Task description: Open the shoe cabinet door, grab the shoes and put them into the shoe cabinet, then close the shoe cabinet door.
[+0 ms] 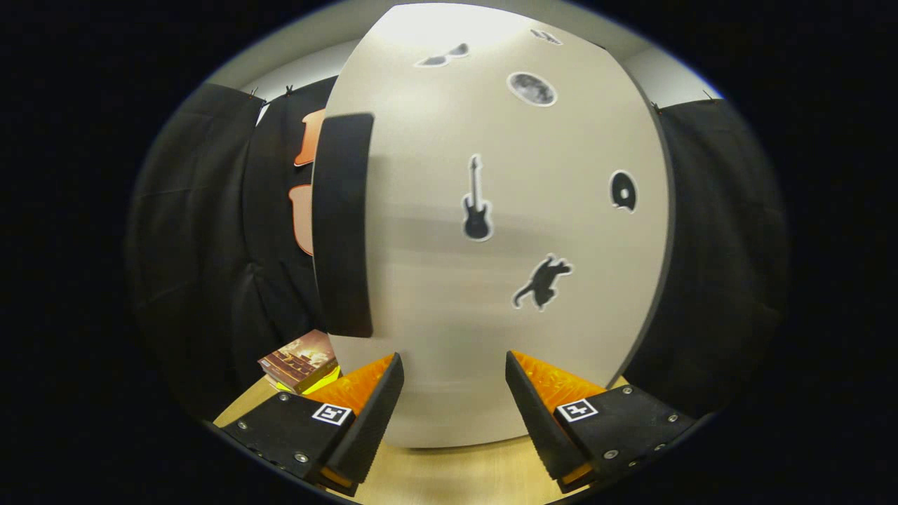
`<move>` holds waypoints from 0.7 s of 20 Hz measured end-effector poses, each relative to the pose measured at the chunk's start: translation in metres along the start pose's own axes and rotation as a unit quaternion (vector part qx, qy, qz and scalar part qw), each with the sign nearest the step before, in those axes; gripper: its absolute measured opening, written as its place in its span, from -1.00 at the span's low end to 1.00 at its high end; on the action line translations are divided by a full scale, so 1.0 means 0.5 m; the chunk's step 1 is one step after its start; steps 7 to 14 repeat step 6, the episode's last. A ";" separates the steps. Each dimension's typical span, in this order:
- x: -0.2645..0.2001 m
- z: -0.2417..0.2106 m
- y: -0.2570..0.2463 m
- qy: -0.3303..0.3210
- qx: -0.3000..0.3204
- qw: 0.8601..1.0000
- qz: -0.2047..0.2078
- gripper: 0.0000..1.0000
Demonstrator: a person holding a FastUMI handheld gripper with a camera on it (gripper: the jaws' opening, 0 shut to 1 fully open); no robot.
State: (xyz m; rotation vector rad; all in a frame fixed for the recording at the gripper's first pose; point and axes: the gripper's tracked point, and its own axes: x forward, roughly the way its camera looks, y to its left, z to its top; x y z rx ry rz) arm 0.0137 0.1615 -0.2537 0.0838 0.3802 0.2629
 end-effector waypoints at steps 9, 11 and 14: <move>-0.194 0.139 -0.158 -0.059 -0.032 0.996 -0.062 0.82; -0.194 0.139 -0.158 -0.059 -0.032 0.996 -0.062 0.82; -0.194 0.139 -0.158 -0.059 -0.032 0.996 -0.062 0.82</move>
